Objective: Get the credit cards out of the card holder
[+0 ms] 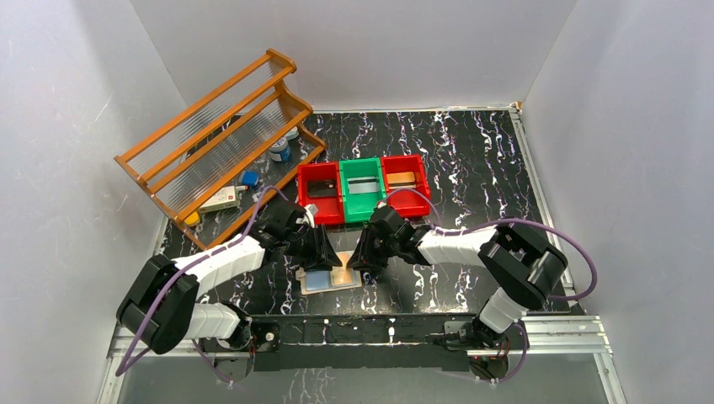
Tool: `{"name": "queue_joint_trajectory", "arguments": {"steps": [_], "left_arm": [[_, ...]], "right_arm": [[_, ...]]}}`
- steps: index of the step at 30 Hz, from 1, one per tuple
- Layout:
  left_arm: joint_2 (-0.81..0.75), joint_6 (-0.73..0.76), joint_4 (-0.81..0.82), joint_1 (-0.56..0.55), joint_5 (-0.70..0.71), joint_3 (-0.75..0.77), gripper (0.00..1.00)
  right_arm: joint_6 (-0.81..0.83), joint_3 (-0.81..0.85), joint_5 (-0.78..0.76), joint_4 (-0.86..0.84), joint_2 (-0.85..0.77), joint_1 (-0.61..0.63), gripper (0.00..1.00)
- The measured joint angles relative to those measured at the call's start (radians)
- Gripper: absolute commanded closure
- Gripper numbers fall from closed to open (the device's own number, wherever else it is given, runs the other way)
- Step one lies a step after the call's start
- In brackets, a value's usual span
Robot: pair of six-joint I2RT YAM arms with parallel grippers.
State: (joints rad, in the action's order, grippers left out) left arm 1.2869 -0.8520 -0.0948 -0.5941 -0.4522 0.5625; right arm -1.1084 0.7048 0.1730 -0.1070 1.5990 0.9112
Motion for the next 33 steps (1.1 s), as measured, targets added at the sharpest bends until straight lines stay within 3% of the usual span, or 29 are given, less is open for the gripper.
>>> {"name": "queue_joint_trajectory", "arguments": {"steps": [9,20,33], "left_arm": [[0.009,0.023,-0.046,0.000,0.057,0.000,0.67],[0.067,0.053,-0.068,0.000,0.089,-0.002,0.78],[0.067,0.060,-0.061,0.000,0.089,-0.010,0.79]], "right_arm": [[0.001,0.013,0.001,0.023,0.006,0.000,0.66],[0.016,0.043,0.002,0.070,0.006,0.000,0.65],[0.032,0.086,0.010,0.091,-0.022,0.000,0.64]]}}
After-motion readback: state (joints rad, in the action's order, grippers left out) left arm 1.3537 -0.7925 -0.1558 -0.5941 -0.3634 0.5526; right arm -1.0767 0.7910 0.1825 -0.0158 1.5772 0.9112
